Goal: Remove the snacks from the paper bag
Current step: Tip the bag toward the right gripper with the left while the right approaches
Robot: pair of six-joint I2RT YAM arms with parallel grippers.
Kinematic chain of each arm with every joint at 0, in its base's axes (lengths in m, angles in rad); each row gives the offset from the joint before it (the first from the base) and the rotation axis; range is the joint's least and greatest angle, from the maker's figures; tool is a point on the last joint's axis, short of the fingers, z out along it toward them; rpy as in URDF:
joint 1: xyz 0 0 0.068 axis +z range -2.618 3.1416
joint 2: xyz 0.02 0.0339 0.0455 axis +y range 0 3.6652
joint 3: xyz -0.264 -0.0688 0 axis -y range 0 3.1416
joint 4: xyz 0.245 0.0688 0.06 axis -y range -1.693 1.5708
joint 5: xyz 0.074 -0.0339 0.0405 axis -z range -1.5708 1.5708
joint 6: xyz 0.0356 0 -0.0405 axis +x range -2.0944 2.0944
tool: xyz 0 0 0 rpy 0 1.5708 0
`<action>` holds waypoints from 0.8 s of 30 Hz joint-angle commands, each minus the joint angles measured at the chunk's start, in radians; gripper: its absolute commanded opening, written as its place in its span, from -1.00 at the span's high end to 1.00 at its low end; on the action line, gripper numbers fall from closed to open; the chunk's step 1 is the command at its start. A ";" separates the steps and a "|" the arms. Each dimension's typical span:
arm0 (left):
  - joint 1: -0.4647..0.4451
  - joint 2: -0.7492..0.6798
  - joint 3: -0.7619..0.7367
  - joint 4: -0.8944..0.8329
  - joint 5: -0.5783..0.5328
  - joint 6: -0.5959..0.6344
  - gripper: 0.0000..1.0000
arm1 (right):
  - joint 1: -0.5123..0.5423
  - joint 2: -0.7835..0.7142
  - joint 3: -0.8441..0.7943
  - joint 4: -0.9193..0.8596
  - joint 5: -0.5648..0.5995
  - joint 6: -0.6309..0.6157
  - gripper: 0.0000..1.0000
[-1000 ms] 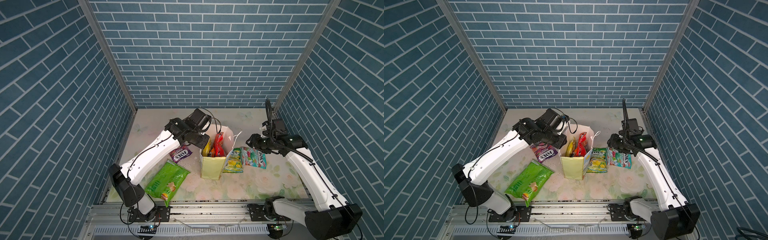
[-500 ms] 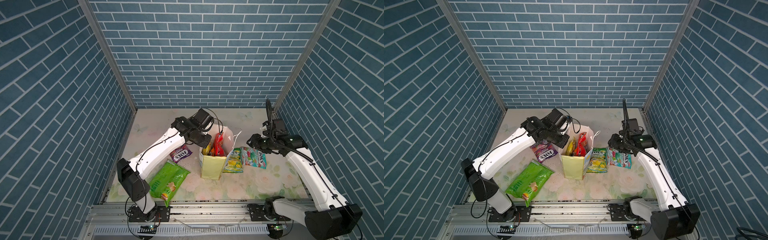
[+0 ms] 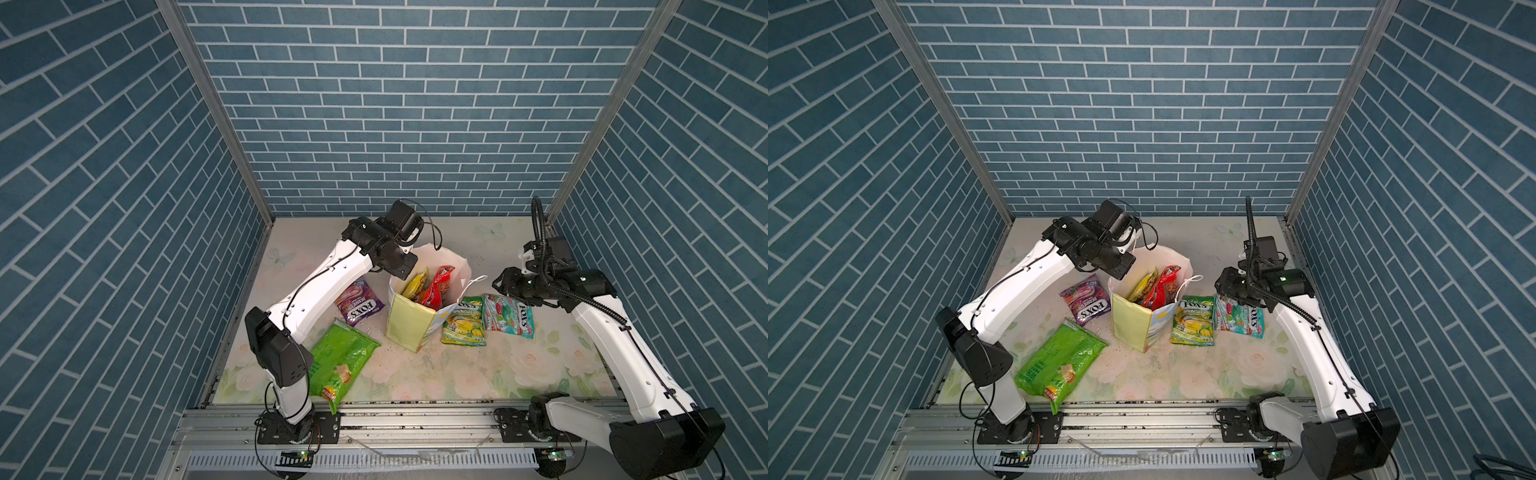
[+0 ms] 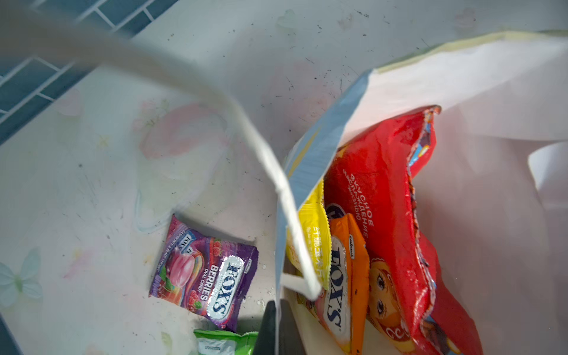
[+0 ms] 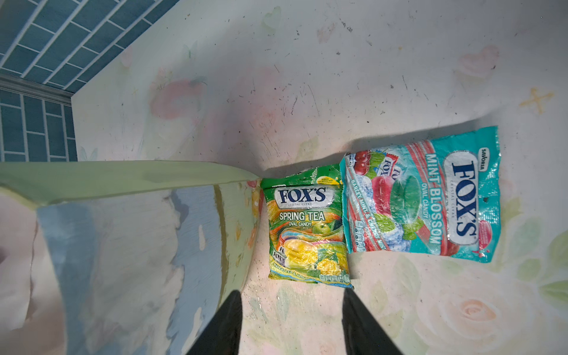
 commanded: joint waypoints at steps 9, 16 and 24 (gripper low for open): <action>0.022 0.183 0.377 -0.091 -0.096 0.161 1.00 | -0.004 0.024 0.056 0.047 -0.003 -0.030 -0.05; 0.008 0.156 0.358 -0.094 -0.109 0.160 1.00 | -0.004 -0.025 0.039 0.124 -0.003 0.005 -0.03; -0.115 0.024 0.186 -0.005 -0.142 0.120 1.00 | 0.001 -0.093 0.026 0.152 -0.059 0.068 0.03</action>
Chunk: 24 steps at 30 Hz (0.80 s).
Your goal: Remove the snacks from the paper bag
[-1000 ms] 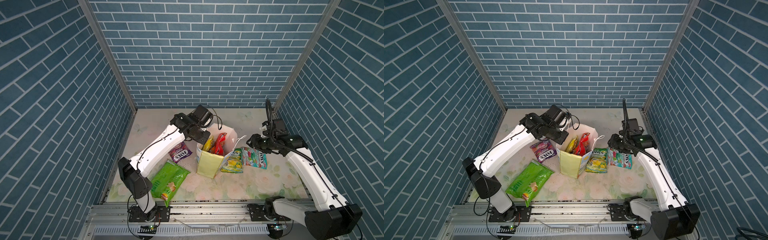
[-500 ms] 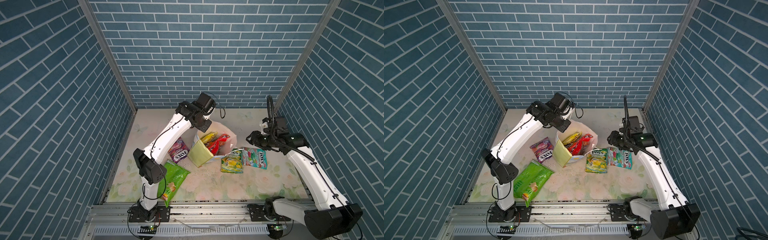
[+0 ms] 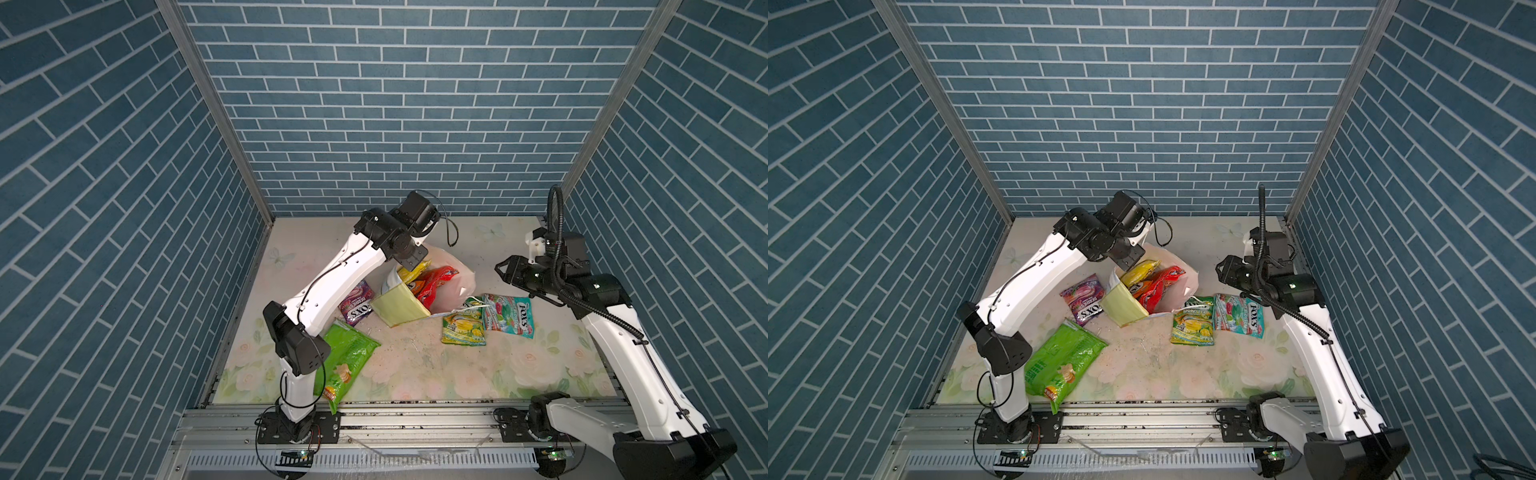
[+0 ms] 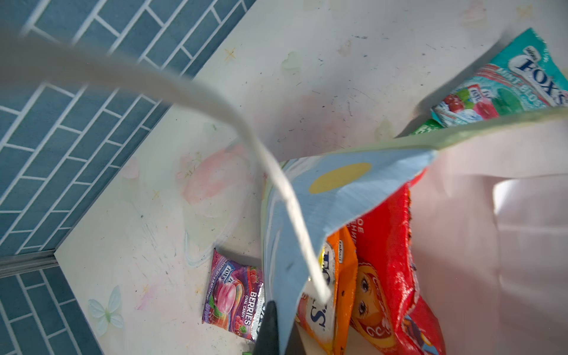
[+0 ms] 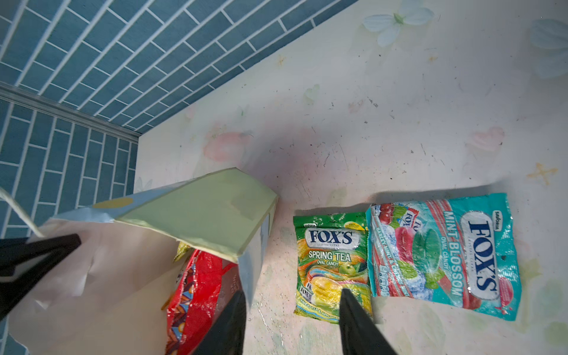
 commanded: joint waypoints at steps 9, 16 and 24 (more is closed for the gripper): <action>-0.080 -0.085 -0.056 0.078 -0.026 -0.057 1.00 | 0.163 -0.069 0.027 0.012 -0.038 0.113 0.09; -0.099 -0.060 -0.048 0.071 -0.021 -0.077 1.00 | 0.337 -0.134 -0.078 0.082 -0.006 0.236 0.15; -0.126 -0.045 -0.035 0.045 -0.012 -0.097 1.00 | 0.493 -0.127 -0.122 0.060 0.059 0.310 0.16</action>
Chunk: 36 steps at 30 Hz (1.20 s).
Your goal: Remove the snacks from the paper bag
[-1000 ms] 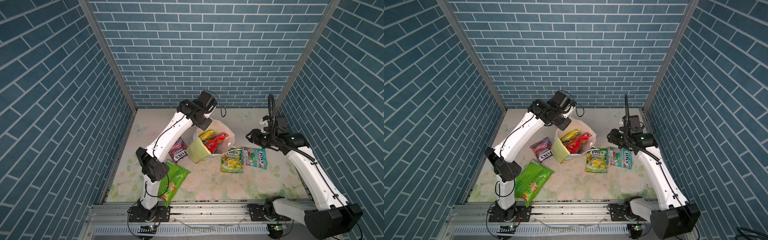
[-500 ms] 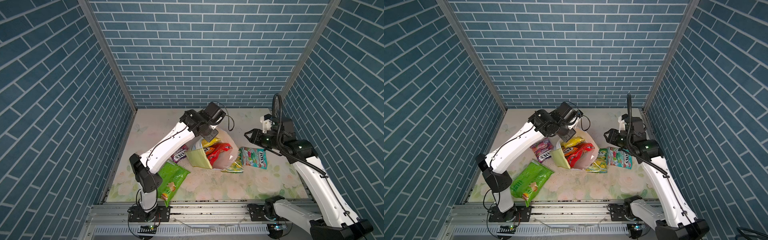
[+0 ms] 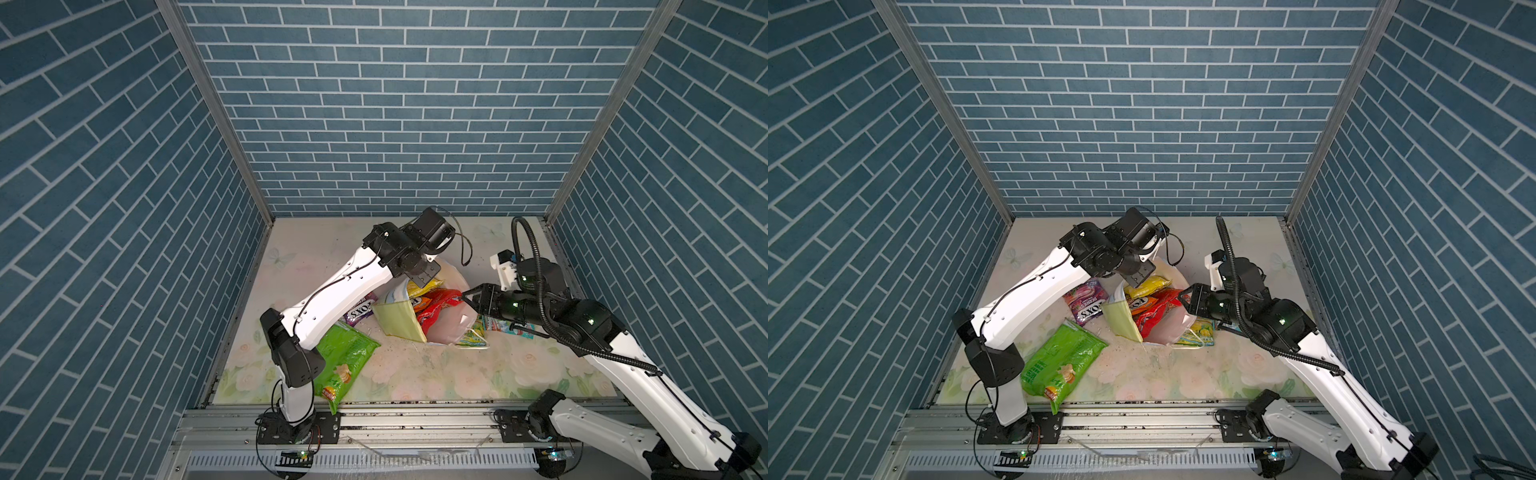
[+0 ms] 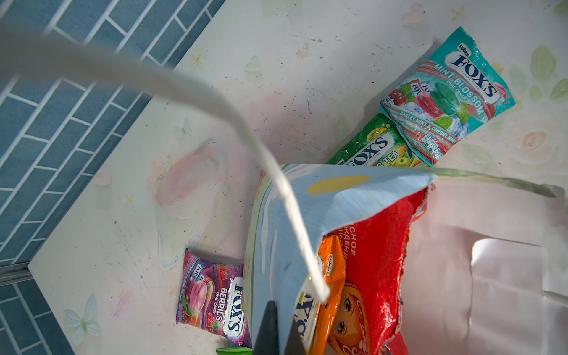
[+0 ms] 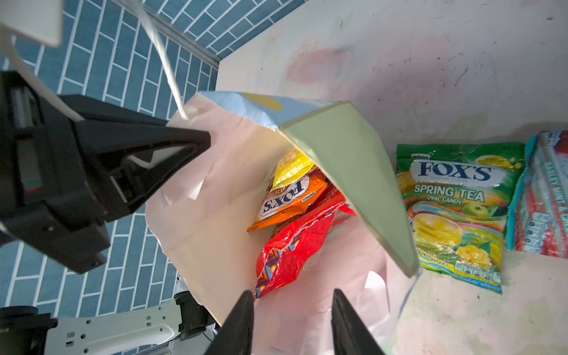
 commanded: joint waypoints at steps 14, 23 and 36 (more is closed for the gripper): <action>-0.060 -0.063 -0.081 0.053 0.072 -0.095 1.00 | 0.232 0.052 -0.174 0.166 0.340 0.341 0.21; -0.067 -0.081 -0.087 0.054 0.088 -0.093 1.00 | 0.262 0.115 -0.194 0.248 0.440 0.388 0.20; -0.066 -0.087 -0.109 0.072 0.112 -0.084 0.99 | 0.282 0.151 -0.189 0.216 0.430 0.421 0.20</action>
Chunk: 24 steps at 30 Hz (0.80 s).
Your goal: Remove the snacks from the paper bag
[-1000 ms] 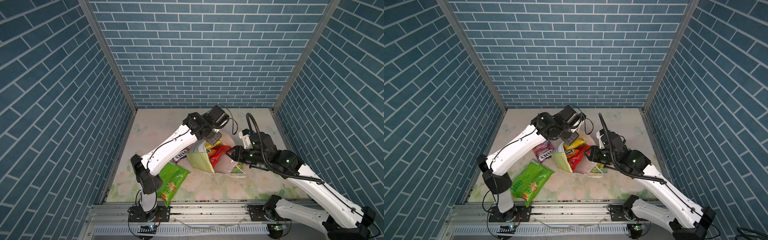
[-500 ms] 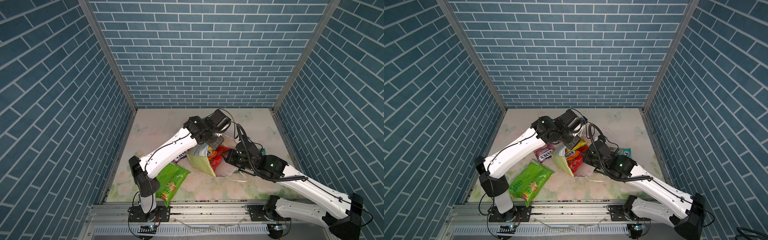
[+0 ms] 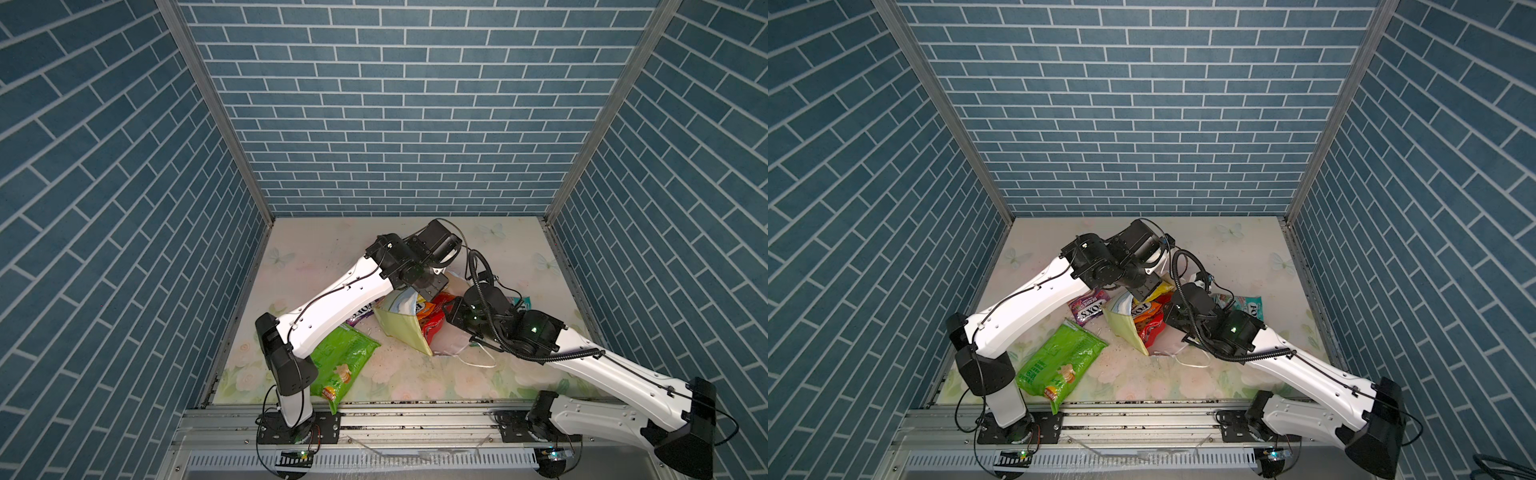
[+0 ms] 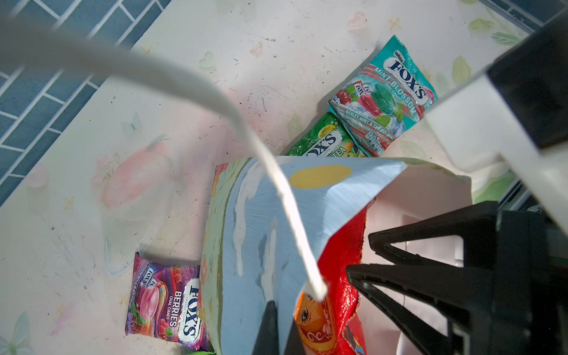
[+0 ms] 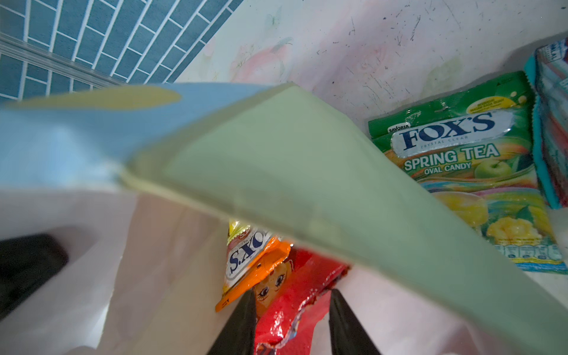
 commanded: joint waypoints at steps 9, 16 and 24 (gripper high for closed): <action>-0.006 -0.038 -0.023 0.035 0.017 0.005 0.99 | 0.033 0.010 0.024 0.025 0.057 0.021 0.24; -0.008 -0.035 -0.019 0.039 0.023 0.011 0.99 | 0.046 0.012 0.064 0.088 0.062 -0.043 0.31; -0.007 -0.035 -0.008 0.036 0.034 0.012 0.98 | 0.046 0.109 0.064 0.168 0.054 -0.058 0.32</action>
